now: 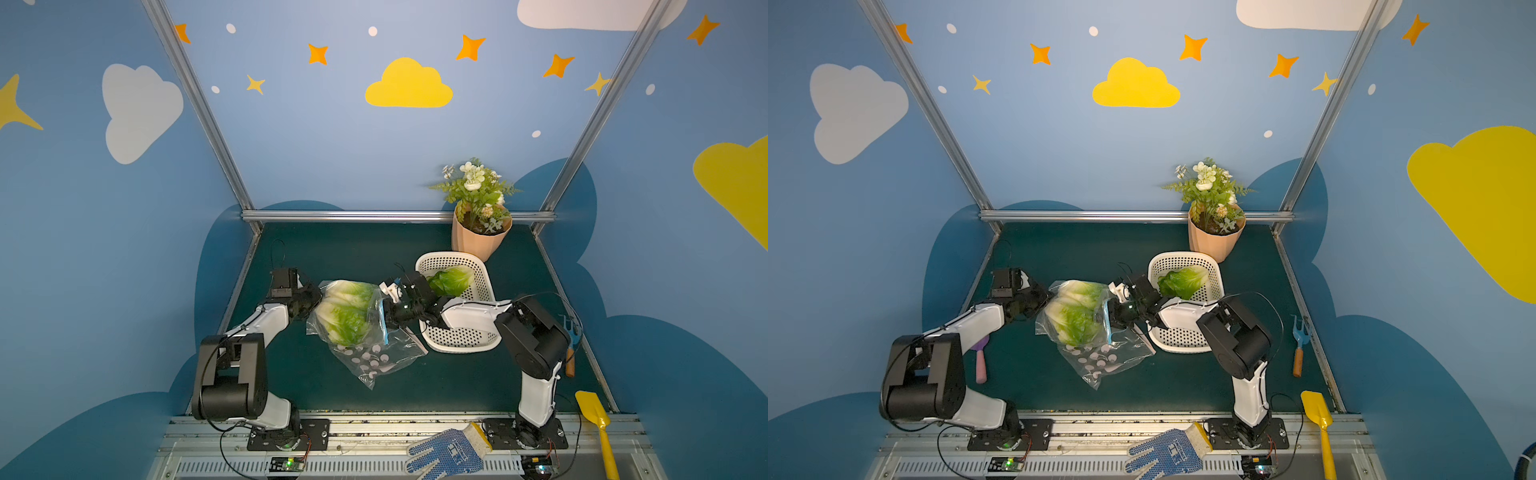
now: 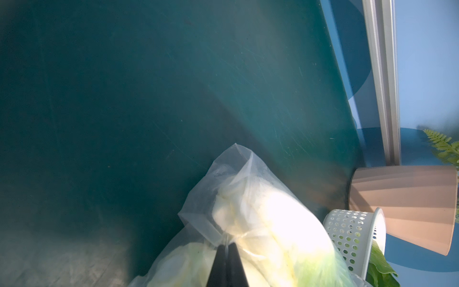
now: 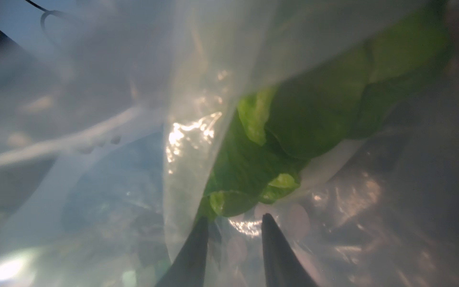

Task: Open the zip-top bag and take out the chinese cabbages
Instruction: Pick up the Chinese cabbage from the zipper food storage bag.

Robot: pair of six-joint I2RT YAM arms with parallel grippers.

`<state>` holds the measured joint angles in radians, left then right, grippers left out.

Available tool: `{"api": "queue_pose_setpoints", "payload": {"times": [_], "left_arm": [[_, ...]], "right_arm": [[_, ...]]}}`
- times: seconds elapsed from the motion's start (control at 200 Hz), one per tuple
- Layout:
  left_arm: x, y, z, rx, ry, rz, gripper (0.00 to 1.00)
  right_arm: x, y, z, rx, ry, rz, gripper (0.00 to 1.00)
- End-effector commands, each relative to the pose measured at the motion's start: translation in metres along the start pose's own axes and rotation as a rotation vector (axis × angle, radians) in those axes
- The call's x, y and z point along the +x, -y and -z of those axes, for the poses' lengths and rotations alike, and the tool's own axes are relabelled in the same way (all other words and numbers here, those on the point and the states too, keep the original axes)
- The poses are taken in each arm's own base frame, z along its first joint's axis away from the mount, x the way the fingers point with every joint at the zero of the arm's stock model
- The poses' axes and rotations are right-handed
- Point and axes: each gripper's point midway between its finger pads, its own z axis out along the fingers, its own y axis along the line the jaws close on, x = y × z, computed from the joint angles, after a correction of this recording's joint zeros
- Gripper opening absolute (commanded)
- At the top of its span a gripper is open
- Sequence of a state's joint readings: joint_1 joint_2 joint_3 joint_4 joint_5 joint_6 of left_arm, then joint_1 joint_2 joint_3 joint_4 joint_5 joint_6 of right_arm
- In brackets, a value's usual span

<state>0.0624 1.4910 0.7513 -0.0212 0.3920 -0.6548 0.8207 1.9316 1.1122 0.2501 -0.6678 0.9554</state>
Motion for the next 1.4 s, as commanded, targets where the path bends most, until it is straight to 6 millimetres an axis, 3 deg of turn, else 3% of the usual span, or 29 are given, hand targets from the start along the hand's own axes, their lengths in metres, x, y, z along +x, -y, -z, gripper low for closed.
{"api": "queue_pose_setpoints", "payload": {"times": [0.0,0.35,0.691,0.786,0.981,1.392], "left_arm": [[0.005,0.0,0.001,0.011,-0.007,0.012,0.05],[0.016,0.0,-0.005,0.026,-0.027,0.027,0.05],[0.034,0.01,-0.013,0.071,-0.065,0.039,0.05],[0.035,0.009,-0.013,0.071,-0.065,0.041,0.05],[0.024,-0.001,-0.004,-0.004,-0.014,0.017,0.05],[-0.016,-0.019,0.009,-0.091,0.085,0.001,0.05]], "right_arm": [[-0.004,-0.011,-0.009,-0.043,-0.015,0.007,0.43],[-0.018,-0.042,-0.014,-0.123,-0.018,0.053,0.48],[-0.031,-0.033,-0.033,-0.097,-0.021,0.034,0.49],[-0.033,-0.034,-0.034,-0.104,-0.02,0.035,0.39],[-0.032,-0.036,-0.023,-0.081,-0.004,0.055,0.0],[-0.028,-0.043,0.02,-0.074,0.028,0.094,0.0]]}}
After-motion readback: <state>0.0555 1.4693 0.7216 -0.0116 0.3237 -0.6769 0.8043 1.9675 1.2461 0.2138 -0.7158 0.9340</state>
